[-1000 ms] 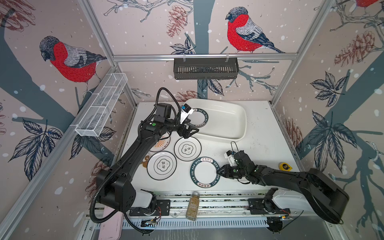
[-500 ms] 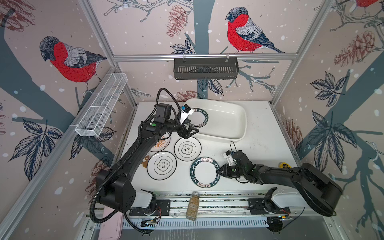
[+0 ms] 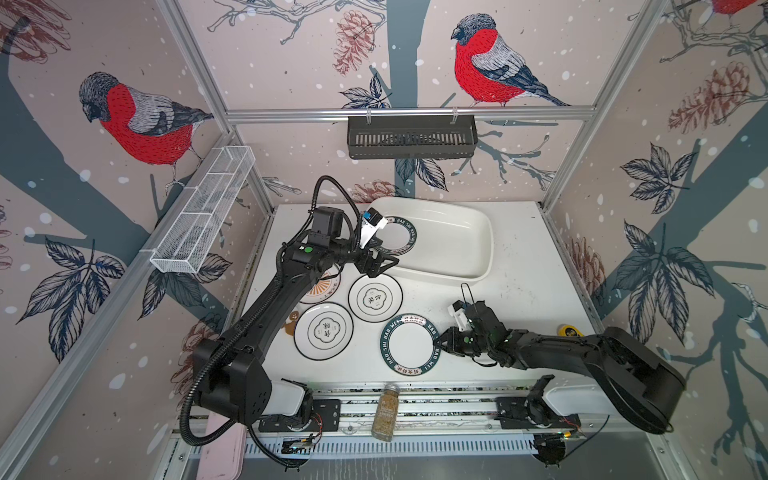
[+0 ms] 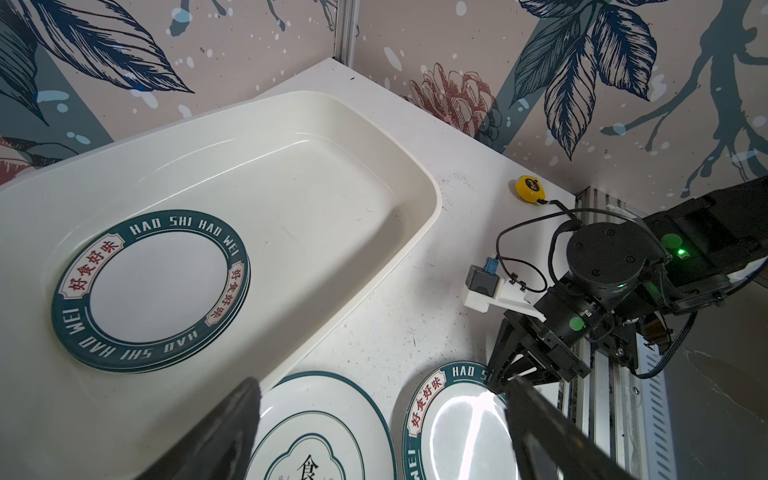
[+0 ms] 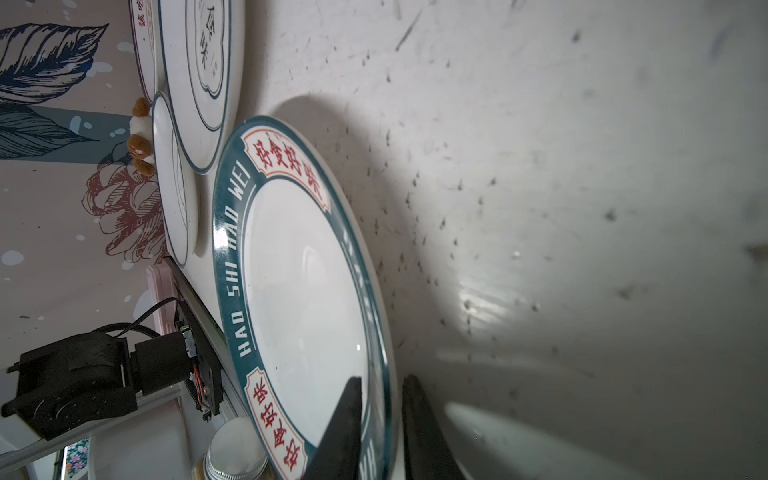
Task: Place the plates into the plastic bin on the countertop
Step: 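Close the right gripper on the green-rimmed plate rim and tilt it up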
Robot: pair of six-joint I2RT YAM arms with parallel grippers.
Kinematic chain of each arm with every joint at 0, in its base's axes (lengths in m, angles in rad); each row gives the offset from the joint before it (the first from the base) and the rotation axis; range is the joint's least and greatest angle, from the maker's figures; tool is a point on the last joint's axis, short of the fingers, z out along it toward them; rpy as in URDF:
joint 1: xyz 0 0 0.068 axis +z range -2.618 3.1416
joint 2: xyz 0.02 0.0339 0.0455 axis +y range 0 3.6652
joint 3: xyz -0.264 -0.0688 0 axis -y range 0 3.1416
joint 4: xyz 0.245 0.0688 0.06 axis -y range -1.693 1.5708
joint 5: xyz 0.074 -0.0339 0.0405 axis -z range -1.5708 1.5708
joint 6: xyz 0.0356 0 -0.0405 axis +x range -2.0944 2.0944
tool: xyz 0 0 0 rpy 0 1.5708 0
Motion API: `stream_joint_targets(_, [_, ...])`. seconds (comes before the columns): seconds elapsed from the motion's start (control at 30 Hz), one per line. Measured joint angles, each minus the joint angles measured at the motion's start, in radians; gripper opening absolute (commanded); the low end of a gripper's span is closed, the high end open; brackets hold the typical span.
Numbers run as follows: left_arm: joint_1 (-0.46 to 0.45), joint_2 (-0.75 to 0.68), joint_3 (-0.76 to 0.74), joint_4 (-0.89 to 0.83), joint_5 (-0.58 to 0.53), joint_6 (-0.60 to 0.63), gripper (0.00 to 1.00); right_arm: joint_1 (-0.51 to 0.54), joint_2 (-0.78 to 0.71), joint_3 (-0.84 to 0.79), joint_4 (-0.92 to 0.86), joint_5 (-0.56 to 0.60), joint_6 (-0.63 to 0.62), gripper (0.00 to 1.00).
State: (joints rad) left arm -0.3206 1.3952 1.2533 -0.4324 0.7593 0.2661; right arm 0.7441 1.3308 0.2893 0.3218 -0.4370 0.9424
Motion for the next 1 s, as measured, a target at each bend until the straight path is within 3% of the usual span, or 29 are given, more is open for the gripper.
stream_joint_targets(0.4, [0.000, 0.001, 0.000, 0.002, 0.022, -0.005, 0.91, -0.005, 0.019, 0.000, 0.030, 0.000, 0.000, 0.20])
stream_joint_targets(1.0, [0.000, 0.003, 0.000, 0.002, 0.023, -0.007, 0.91, -0.011, -0.002, -0.001, 0.042, -0.007, -0.005, 0.08])
